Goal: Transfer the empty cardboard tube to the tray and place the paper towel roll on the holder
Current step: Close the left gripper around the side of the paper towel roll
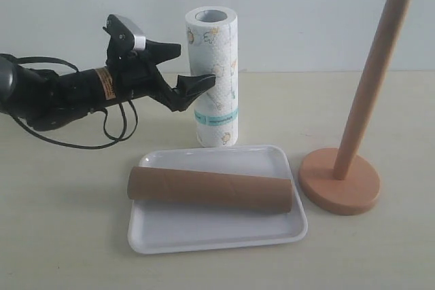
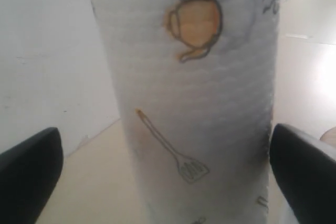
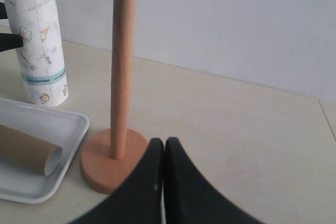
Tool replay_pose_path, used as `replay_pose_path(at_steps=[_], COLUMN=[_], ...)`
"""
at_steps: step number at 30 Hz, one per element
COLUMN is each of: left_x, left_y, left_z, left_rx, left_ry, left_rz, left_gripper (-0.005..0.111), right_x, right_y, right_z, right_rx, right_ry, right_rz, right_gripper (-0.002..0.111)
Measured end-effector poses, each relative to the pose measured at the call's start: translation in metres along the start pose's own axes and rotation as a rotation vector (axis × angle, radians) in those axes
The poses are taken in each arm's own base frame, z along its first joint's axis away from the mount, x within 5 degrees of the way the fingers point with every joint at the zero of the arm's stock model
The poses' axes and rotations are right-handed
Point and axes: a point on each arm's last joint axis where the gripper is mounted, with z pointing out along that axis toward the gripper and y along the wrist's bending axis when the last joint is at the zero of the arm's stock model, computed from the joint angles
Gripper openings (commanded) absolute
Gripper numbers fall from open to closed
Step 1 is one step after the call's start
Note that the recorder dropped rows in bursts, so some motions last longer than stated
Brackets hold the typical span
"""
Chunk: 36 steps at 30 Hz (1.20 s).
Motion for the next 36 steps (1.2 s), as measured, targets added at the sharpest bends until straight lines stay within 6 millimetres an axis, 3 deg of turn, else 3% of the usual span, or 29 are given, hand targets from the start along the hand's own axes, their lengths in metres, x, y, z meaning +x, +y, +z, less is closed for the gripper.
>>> replay_pose_path(at_steps=[7,20,27,36], left_x=[0.008,0.002,0.013,0.01], left_y=[0.001,-0.01,-0.007,-0.008], left_z=[0.008,0.036,0.041,0.041], left_rx=[0.034,0.092,0.083,0.103], left_ry=[-0.05,-0.095,-0.087,-0.129], left_rz=[-0.055,-0.063,-0.115,-0.146], left_gripper=[0.11,0.11,0.11,0.11], right_x=[0.0,0.0,0.0,0.0], right_y=[0.0,-0.001,-0.001,-0.001], right_z=[0.0,0.0,0.0,0.0], right_rx=[0.005,0.011,0.011,0.011], right_ry=[-0.002,-0.005,-0.005,-0.005], right_rz=[-0.004,-0.007,-0.004,-0.004], right_gripper=[0.0,0.0,0.0,0.0])
